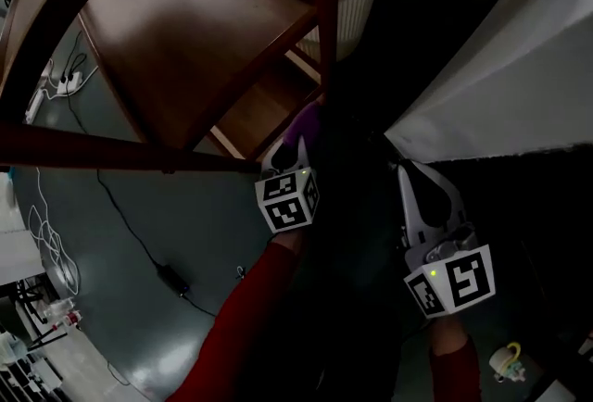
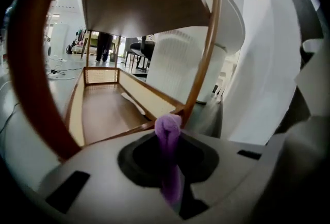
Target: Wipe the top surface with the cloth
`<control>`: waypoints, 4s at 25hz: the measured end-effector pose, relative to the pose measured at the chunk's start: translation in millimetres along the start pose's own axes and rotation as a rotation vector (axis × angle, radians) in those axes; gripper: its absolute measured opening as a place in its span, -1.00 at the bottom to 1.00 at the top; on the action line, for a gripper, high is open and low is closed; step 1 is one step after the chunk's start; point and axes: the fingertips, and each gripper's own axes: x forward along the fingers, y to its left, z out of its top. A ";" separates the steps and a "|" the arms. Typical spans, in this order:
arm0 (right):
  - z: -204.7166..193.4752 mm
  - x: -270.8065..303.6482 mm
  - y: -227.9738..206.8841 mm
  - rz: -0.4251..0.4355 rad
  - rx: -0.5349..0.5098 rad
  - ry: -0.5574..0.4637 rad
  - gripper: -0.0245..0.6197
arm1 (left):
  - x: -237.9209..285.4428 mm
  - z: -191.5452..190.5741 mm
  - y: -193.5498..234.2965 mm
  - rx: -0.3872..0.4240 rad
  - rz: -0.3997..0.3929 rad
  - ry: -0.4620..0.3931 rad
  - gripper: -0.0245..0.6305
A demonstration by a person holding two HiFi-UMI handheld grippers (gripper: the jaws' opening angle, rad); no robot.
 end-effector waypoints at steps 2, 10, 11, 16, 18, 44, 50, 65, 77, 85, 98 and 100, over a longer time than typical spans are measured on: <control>2.7 9.1 0.8 0.026 -0.013 0.003 -0.89 | -22.4 -20.4 25.2 -0.008 0.027 0.038 -0.76; 1.4 34.6 2.2 0.091 -0.059 0.035 -0.89 | -79.8 -64.6 89.2 -0.012 0.135 0.112 -0.76; 0.8 34.6 4.4 0.093 -0.060 0.039 -0.89 | -83.6 -66.1 90.7 -0.017 0.139 0.114 -0.76; 2.5 33.0 20.7 0.089 -0.061 0.054 -0.89 | -97.1 -77.2 95.9 -0.096 0.168 0.151 -0.76; 6.8 26.8 28.2 0.082 -0.061 0.063 -0.89 | -103.4 -82.9 86.3 -0.134 0.132 0.197 -0.76; 130.2 -65.5 34.8 -0.052 0.007 0.071 -0.89 | -183.1 331.0 -144.6 0.356 -0.079 -0.575 -0.76; 77.9 -53.9 25.0 -0.033 -0.011 0.077 -0.89 | -108.4 221.3 -132.6 0.392 -0.124 -0.377 -0.77; -40.0 -7.2 -13.4 0.018 -0.075 0.005 -0.89 | 69.3 -5.6 -75.2 0.397 -0.172 -0.057 -0.77; -49.6 15.1 -9.9 0.058 -0.093 0.033 -0.89 | 78.4 -48.6 -58.0 0.298 -0.171 0.069 -0.77; 46.9 -14.3 31.3 0.078 -0.036 0.102 -0.89 | -97.7 131.7 -96.7 0.187 -0.166 -0.162 -0.77; 183.1 -38.7 119.3 0.135 -0.039 0.099 -0.89 | -358.0 315.7 -48.0 0.185 0.074 -0.535 -0.77; 187.2 -38.8 122.7 0.135 -0.040 0.096 -0.89 | -353.5 310.4 -39.9 0.158 0.098 -0.508 -0.77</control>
